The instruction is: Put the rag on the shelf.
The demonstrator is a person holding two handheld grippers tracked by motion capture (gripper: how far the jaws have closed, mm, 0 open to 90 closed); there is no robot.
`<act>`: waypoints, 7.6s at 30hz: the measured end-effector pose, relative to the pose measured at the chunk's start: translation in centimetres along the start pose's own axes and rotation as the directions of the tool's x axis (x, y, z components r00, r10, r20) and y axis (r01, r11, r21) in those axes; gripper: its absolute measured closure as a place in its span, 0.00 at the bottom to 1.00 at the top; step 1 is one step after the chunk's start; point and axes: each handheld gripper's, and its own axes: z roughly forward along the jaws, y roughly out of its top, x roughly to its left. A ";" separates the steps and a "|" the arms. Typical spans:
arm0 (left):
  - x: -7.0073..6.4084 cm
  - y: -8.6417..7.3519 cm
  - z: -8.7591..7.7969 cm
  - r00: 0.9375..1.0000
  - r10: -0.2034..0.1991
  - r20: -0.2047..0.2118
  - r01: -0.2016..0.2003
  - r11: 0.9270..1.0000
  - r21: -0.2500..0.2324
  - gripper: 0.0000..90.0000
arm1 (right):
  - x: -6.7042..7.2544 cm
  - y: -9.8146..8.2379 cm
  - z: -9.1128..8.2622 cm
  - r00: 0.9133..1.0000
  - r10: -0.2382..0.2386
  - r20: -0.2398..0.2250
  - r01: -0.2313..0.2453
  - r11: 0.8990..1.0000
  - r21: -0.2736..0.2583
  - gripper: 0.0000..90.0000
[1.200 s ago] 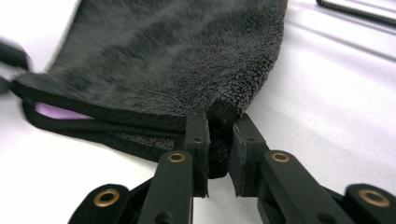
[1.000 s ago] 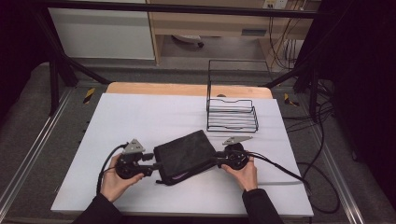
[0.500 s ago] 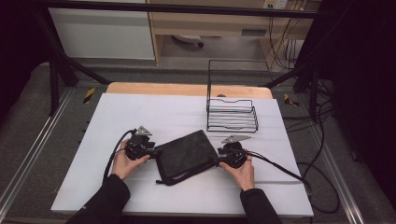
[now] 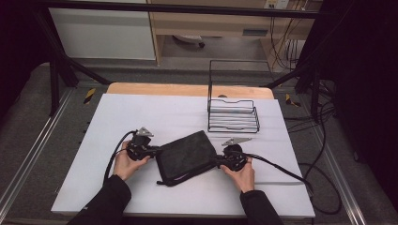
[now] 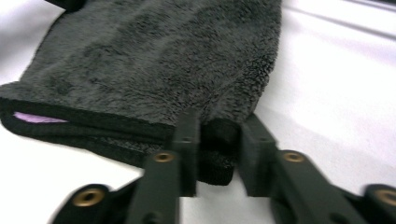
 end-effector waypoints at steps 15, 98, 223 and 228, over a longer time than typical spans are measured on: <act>-1.8 -0.7 -2.1 0.999 -0.029 0.040 0.029 1.000 -0.010 0.90 | -0.4 1.2 -1.8 0.999 0.021 -0.039 -0.021 1.000 -0.008 0.91; -5.2 -4.6 -3.0 0.999 -0.019 0.032 0.018 1.000 0.016 0.93 | 10.9 -4.4 0.2 0.984 -0.170 0.045 0.171 0.985 0.000 0.83; -1.6 2.6 0.1 0.998 -0.058 -0.041 0.053 0.994 -0.098 0.38 | 2.4 -1.7 -3.9 0.993 -0.107 0.047 0.113 0.981 -0.154 0.04; -1.0 2.3 1.4 0.996 -0.077 -0.047 0.074 0.995 -0.063 0.53 | 2.4 -1.6 -3.8 0.993 -0.107 0.047 0.113 0.981 -0.155 0.04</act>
